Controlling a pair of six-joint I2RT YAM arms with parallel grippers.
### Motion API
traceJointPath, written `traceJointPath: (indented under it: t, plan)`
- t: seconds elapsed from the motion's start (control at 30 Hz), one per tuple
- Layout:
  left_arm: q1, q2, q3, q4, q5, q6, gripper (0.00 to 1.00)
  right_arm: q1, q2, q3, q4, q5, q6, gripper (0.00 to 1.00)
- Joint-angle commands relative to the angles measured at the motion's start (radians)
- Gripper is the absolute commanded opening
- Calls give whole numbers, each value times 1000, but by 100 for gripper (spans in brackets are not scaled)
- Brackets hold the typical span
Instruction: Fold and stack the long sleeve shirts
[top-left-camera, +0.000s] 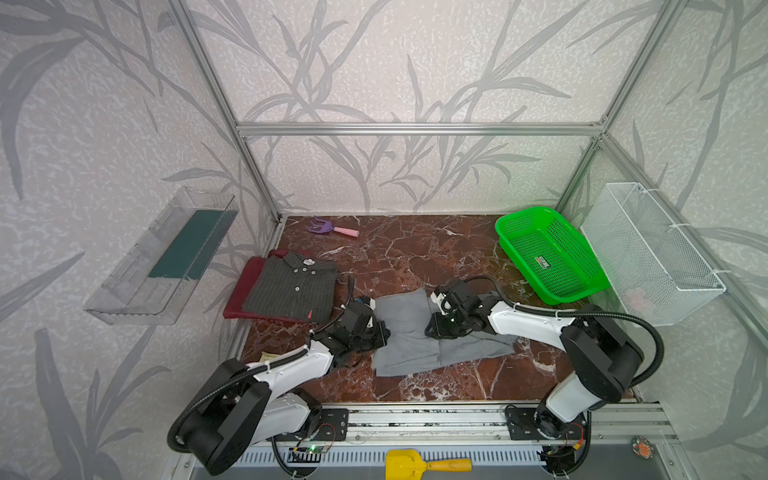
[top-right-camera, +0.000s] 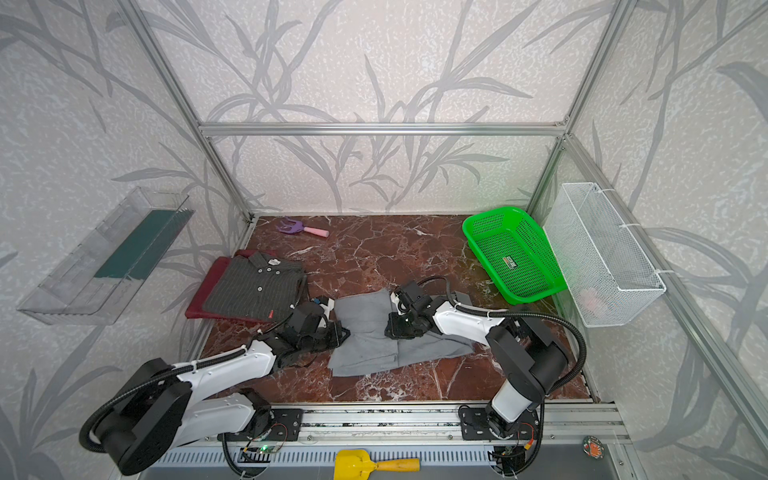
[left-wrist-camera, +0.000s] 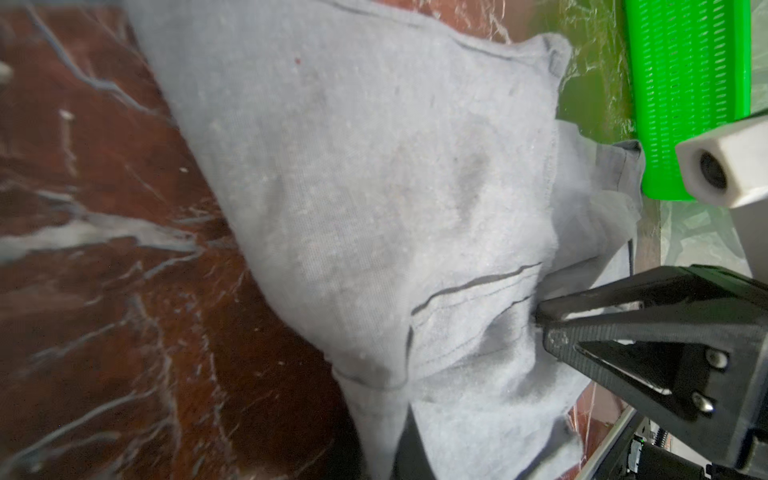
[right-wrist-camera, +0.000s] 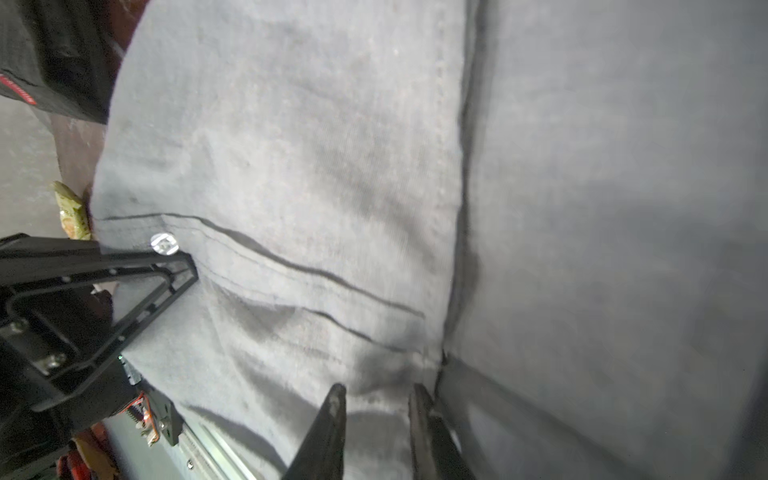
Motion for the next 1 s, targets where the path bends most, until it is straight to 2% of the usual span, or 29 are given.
traceJointPath:
  t: [0.0, 0.1, 0.2, 0.33, 0.5, 0.73, 0.97]
  plan:
    - [4, -101, 98, -320, -189, 37, 0, -35, -109, 4, -92, 21, -39, 30]
    - [8, -136, 206, -542, -285, 90, 0, -92, -180, -5, -139, 31, -62, 32]
    - [6, -105, 319, -713, -345, 126, 0, -168, -228, -31, -154, 19, -76, 32]
    - [6, 3, 470, -917, -447, 179, 0, -255, -262, -70, -152, -7, -96, 33]
    - [6, 193, 654, -1120, -529, 203, 0, -324, -237, -104, -139, -30, -120, 33]
    - [-8, 360, 828, -1249, -549, 224, 0, -351, -161, -140, -70, -84, -118, 32]
    - [-84, 466, 979, -1377, -673, 175, 0, -349, -100, -153, -7, -84, -113, 31]
